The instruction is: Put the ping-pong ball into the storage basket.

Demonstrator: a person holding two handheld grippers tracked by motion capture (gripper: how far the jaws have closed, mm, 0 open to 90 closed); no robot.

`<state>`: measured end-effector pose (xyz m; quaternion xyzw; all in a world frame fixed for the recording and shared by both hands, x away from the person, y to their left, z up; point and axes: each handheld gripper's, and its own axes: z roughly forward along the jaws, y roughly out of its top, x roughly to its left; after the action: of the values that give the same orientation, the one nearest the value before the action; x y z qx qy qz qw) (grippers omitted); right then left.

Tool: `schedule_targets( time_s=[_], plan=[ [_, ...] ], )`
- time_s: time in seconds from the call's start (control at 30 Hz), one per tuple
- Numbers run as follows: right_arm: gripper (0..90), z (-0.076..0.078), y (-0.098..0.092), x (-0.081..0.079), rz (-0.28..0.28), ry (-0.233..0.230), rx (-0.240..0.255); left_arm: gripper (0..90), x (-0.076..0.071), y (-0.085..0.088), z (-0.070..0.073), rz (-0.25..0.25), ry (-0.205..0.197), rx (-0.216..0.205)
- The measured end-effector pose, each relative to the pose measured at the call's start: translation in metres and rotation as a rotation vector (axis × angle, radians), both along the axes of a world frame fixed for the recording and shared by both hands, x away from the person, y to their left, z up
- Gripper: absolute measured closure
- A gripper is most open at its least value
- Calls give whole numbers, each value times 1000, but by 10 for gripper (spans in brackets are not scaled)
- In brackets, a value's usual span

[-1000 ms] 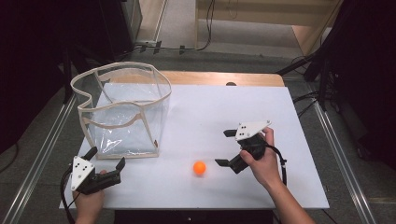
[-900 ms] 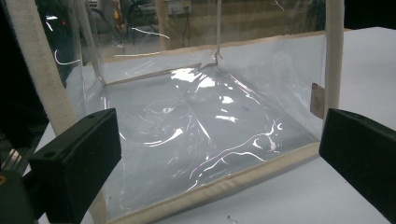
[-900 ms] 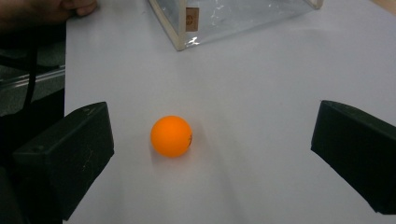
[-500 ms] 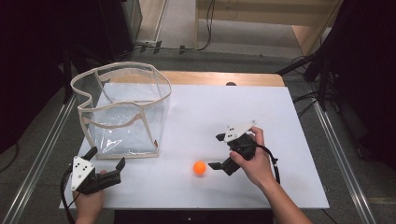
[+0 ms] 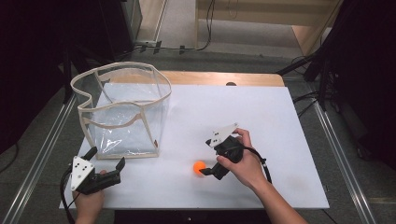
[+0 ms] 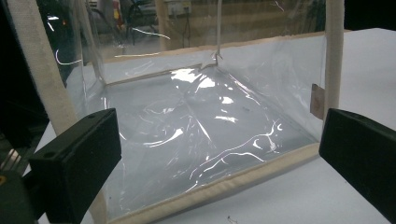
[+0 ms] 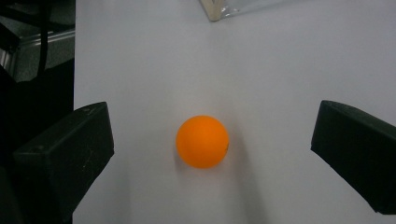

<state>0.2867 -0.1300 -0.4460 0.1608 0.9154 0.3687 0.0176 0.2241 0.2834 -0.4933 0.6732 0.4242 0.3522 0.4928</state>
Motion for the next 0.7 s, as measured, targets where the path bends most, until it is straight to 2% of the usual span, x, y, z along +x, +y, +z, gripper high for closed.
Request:
schedule_targets(
  time_s=[0.23,0.53,0.6,0.7],
  plan=[
    [0,-4,9,0,18,14,-23,0,0,0,0,-1,0,1],
    [0,-9,21,0,36,34,-108,0,0,0,0,-2,4,-1],
    [0,-9,23,0,53,24,-120,0,0,0,0,-3,3,-3],
    [0,-12,25,1,52,43,-141,0,0,0,0,-2,1,-1]
  ],
)
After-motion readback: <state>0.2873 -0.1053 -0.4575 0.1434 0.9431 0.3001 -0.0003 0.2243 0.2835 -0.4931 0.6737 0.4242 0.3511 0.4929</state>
